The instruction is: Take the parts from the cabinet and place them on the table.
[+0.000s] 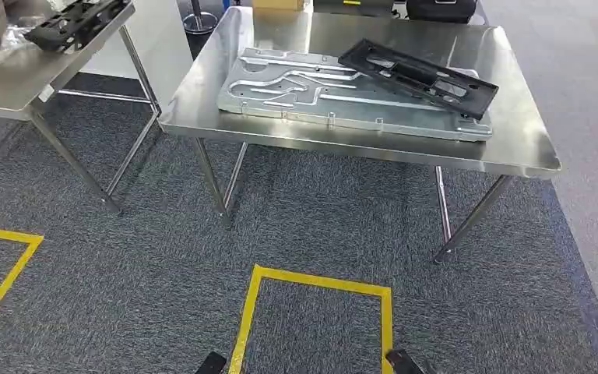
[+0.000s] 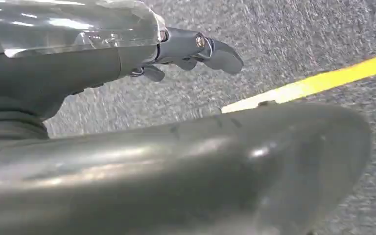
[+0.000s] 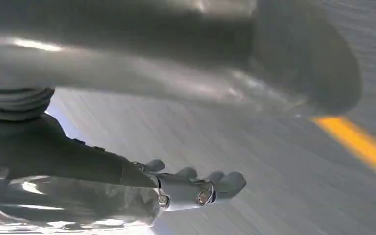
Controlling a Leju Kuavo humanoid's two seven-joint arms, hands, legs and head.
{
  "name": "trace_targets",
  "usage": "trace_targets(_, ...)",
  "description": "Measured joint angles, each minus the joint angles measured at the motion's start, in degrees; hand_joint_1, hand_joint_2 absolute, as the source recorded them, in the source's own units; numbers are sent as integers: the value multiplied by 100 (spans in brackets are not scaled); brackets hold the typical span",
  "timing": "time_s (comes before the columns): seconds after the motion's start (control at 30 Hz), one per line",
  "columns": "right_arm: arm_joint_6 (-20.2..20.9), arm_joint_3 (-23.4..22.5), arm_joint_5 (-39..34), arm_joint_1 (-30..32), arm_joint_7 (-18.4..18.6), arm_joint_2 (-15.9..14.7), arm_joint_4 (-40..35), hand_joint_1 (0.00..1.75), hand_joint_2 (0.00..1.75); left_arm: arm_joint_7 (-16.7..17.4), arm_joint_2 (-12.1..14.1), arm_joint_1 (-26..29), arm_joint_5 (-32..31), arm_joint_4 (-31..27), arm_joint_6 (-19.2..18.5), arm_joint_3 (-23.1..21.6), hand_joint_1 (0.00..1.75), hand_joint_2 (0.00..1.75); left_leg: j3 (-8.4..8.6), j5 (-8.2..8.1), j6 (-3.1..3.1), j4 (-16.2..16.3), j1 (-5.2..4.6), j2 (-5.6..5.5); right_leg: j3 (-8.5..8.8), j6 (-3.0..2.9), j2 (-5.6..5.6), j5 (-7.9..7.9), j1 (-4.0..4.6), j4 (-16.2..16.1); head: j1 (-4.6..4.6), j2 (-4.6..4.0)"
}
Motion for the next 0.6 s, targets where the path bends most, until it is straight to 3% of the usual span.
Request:
trace_targets(0.13,-81,-832,-390,939,695,-95,188,0,0,107,31,4,-105,0,-50,15,0,0,-2,9,-16,-20,0,18,-15,-16,26,3,1,6,0,-2)
trace_targets(0.3,-76,-1309,-657,1246,924,-136,264,0,0,175,55,-6,-192,0,-66,15,0,0,3,13,-36,-38,1,45,-37,-37,63,2,1,8,0,0)
trace_targets(0.43,-72,-1664,-845,1347,619,-138,266,0,0,155,72,-1,-208,0,-66,15,0,0,4,18,-44,-43,1,45,-39,-38,65,3,1,9,0,0)
trace_targets(0.6,-107,-1898,-869,1409,-403,-129,266,0,0,-28,83,-19,-291,0,-103,15,0,0,4,20,-47,-43,0,45,-39,-39,65,4,-1,10,0,-2)
